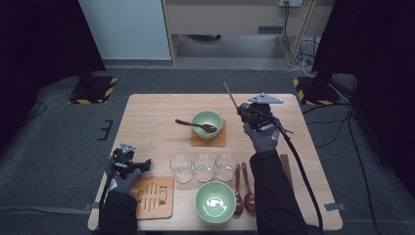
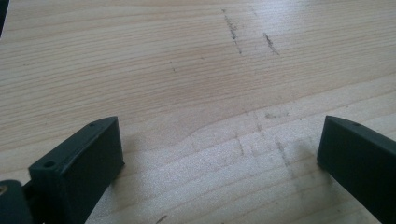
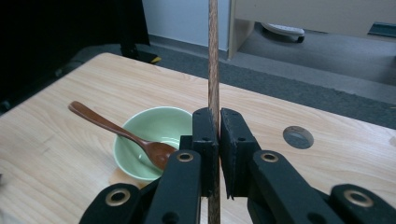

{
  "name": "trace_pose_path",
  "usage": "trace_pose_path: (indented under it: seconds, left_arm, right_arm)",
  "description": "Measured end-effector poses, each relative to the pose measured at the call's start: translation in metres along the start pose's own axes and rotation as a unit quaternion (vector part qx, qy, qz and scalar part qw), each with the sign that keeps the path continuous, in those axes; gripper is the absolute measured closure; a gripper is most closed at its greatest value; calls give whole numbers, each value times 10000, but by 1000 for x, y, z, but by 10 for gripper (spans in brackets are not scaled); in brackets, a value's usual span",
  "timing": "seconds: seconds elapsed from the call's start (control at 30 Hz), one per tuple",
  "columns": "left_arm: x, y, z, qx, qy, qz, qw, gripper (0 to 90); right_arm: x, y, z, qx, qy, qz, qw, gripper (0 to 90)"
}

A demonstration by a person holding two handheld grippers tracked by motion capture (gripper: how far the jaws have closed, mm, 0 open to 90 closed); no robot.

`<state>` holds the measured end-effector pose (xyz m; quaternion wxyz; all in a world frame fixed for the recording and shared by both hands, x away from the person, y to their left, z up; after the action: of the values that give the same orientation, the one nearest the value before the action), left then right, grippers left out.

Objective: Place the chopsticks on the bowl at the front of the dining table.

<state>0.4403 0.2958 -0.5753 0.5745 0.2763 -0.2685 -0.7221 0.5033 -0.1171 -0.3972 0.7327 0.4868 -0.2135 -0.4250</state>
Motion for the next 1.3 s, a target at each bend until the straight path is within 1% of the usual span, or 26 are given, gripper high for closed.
trace_pose_path:
  seconds: [0.13, 0.2, 0.27, 0.47, 0.57, 0.67, 0.73, 0.9, 1.07, 1.13, 1.2, 1.3]
  left_arm:
    - [0, 0, 0, 0, 0, -1, 10000, 0]
    - [0, 0, 0, -1, 0, -1, 10000, 0]
    - [0, 0, 0, -1, 1, -1, 10000, 0]
    - [0, 0, 0, -3, 0, -5, 10000, 0]
    - [0, 0, 0, -1, 0, -2, 10000, 0]
    - [0, 0, 0, 0, 0, -1, 10000, 0]
    - [0, 0, 0, -1, 0, -1, 10000, 0]
    - [0, 0, 0, -1, -1, -2, 10000, 0]
    - [0, 0, 0, -2, 1, -3, 10000, 0]
    - [0, 0, 0, -4, 0, -5, 10000, 0]
    - [0, 0, 0, -1, -1, -1, 10000, 0]
    - [0, 0, 0, -1, 0, -3, 10000, 0]
  right_arm:
    - [-1, 4, -7, -11, 8, 32, 10000, 853]
    - [-1, 6, -10, 30, 93, -37, 9999, 853]
    - [-1, 7, -14, -35, 11, 45, 10000, 853]
    - [-7, 15, -22, -6, 61, 78, 10000, 853]
    - [-11, 19, -26, 8, 78, 86, 9999, 853]
    - [-12, 22, -29, 67, 141, -1, 9999, 853]
    - [-12, 25, -32, 50, 103, 27, 9999, 853]
    - [-14, 32, -38, 55, 93, 29, 9999, 853]
    - [-16, 35, -46, 50, 102, 12, 9999, 853]
    - [-18, 36, -50, 69, 153, -42, 9999, 853]
    - [-21, 35, -56, 16, 91, 27, 10000, 853]
    - [-24, 35, -61, 2, 108, -1, 9999, 853]
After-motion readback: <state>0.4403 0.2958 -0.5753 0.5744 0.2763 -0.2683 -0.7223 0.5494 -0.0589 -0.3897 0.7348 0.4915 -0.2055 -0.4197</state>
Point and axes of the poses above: each handheld gripper's, and its own axes: z roughly backward along the jaws, y roughly out of its top, x roughly to its right, the point moved 5 cm from there along -z, roughly forward along the jaws, and after that the axes turned 6 degrees about y, right-handed, at the moved point
